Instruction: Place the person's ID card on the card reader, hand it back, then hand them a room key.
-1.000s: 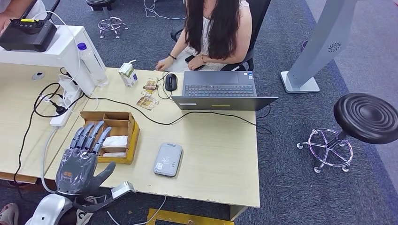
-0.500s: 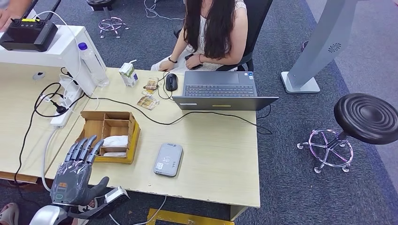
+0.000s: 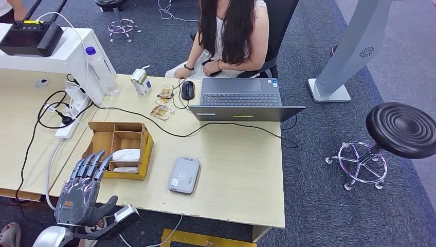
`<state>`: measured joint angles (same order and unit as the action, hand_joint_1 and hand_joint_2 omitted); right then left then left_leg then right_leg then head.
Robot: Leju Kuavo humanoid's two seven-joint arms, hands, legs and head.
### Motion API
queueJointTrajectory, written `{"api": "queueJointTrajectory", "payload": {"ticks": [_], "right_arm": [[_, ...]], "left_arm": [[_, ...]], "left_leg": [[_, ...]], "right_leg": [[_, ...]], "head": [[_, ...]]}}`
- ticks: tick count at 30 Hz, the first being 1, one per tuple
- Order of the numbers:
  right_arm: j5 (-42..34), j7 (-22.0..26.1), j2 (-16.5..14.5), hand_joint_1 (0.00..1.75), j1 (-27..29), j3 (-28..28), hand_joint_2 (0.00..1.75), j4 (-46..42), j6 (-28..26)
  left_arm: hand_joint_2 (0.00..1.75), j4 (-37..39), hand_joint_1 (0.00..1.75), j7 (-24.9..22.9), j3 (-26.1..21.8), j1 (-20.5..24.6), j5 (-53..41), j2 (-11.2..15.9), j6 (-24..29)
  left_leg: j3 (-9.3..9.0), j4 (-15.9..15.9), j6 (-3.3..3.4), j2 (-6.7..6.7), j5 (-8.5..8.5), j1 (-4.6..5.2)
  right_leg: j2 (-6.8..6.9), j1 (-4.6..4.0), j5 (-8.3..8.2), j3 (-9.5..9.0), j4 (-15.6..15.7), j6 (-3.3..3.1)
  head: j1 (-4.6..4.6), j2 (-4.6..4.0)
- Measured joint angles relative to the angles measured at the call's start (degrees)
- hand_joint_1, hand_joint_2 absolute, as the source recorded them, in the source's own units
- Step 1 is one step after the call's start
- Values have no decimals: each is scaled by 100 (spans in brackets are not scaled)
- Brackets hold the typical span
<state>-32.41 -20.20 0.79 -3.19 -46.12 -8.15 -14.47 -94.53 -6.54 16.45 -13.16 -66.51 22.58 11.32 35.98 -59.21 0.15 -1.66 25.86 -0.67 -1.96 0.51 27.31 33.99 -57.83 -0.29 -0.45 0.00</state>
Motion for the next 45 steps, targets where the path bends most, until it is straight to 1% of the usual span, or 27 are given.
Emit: {"api": "queueJointTrajectory", "payload": {"ticks": [15, 22, 24, 25, 28, 30, 36, 45], "right_arm": [[0, -12, 0, 0, 0, 0, 175, 0, 7], [6, -45, 0, 0, -1, -14, 175, 0, 74], [41, -38, 0, 0, -3, -34, 175, 0, 93], [70, -36, 0, 0, -5, -56, 175, 0, 110], [125, -37, 1, 0, -20, -145, 175, 0, 169], [133, -37, 2, 0, -30, -181, 175, 0, 191], [161, -43, 2, 0, -41, -268, 175, 0, 195], [170, -61, 2, 0, -42, -317, 175, 2, 201]], "left_arm": [[175, 5, 0, -15, -58, -11, 35, -2, -5], [175, 145, 0, -13, -221, -6, 72, -27, 55], [175, 269, 0, 39, -309, 50, 59, -69, 187], [175, 398, 0, 122, -372, 117, 45, -108, 342], [175, 976, 0, 510, -622, 407, -23, -262, 913], [175, 1291, 0, 674, -774, 541, -51, -352, 1083], [175, 1780, 0, 742, -1016, 693, -66, -528, 1176], [175, 2011, 0, 789, -1192, 757, -118, -657, 1217]], "left_leg": [[0, 0, 0, 0, 0, 0], [-1, 0, 0, 0, 0, 0], [-1, 0, 0, -1, 0, 0], [-1, 0, 0, -4, -1, 0], [-6, 0, -1, -10, -1, 0], [-10, 0, -1, -6, -1, 0], [-11, 0, 0, -5, -1, 0], [-10, 0, 0, -5, 0, 0]], "right_leg": [[0, 0, 0, 0, 0, 0], [0, 0, 1, 0, 0, -1], [2, 0, 1, 0, 0, -1], [4, 0, 1, -1, 0, -1], [11, 0, 0, -8, 0, -2], [8, -1, 0, -10, 0, -2], [7, 0, 1, -10, 0, -2], [7, 0, 3, -9, 0, -1]], "head": [[0, 0], [-1, 0], [1, 0], [1, 0], [1, 0], [-1, 0], [1, 0], [1, 0]]}}
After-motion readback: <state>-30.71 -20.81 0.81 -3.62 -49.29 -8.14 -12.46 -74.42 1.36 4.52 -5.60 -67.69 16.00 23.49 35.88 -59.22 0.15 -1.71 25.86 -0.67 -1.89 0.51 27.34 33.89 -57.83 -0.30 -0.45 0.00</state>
